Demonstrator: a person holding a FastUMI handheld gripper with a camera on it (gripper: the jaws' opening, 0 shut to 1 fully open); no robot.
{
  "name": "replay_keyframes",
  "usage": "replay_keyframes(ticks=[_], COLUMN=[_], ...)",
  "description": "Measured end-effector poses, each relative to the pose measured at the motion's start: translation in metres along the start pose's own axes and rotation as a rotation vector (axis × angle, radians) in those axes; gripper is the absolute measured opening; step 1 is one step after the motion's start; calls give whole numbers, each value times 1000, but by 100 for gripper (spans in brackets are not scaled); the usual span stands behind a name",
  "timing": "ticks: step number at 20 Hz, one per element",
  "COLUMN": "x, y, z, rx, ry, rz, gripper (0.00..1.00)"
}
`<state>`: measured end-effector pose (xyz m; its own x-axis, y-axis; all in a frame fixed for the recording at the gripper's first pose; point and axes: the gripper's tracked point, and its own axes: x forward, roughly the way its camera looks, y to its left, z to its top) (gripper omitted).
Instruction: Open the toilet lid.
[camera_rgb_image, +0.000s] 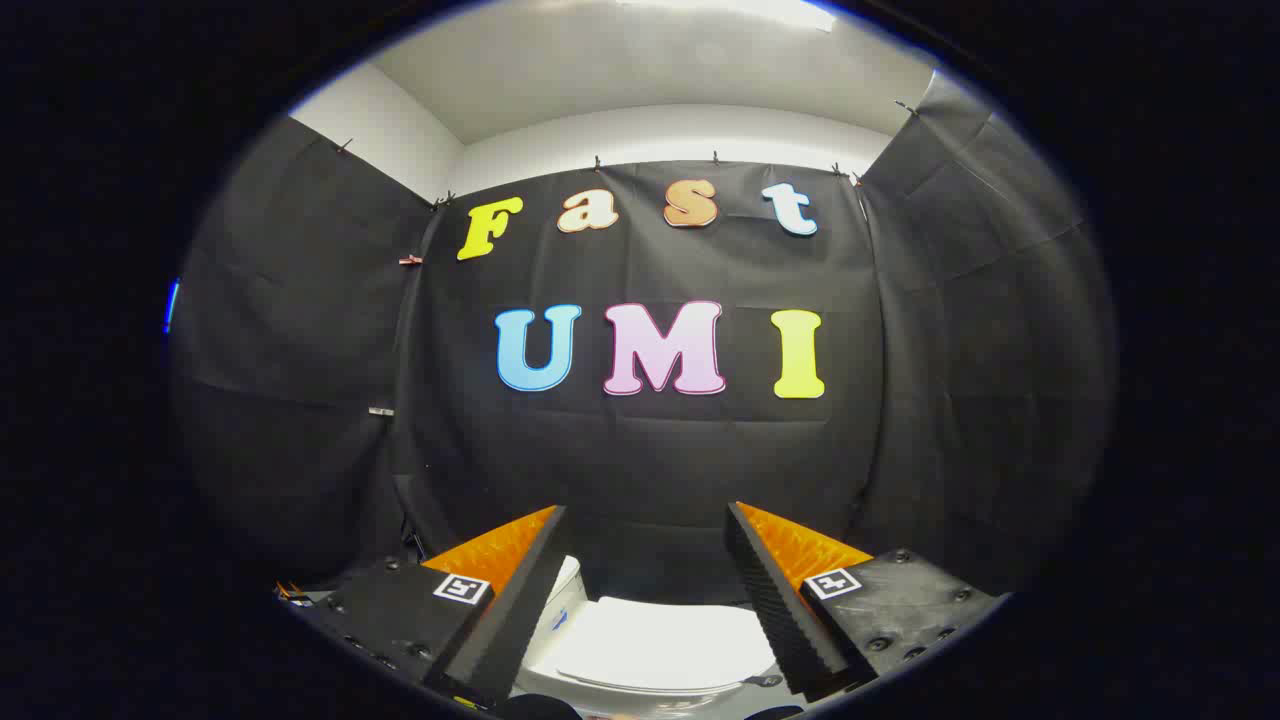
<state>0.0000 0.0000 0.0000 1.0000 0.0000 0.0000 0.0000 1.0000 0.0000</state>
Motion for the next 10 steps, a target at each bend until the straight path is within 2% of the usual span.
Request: replay_keyframes(ticks=[10], x=[-1], y=[-2], z=[5], rx=[-12], ry=[-10], rz=[-13], gripper=[98])
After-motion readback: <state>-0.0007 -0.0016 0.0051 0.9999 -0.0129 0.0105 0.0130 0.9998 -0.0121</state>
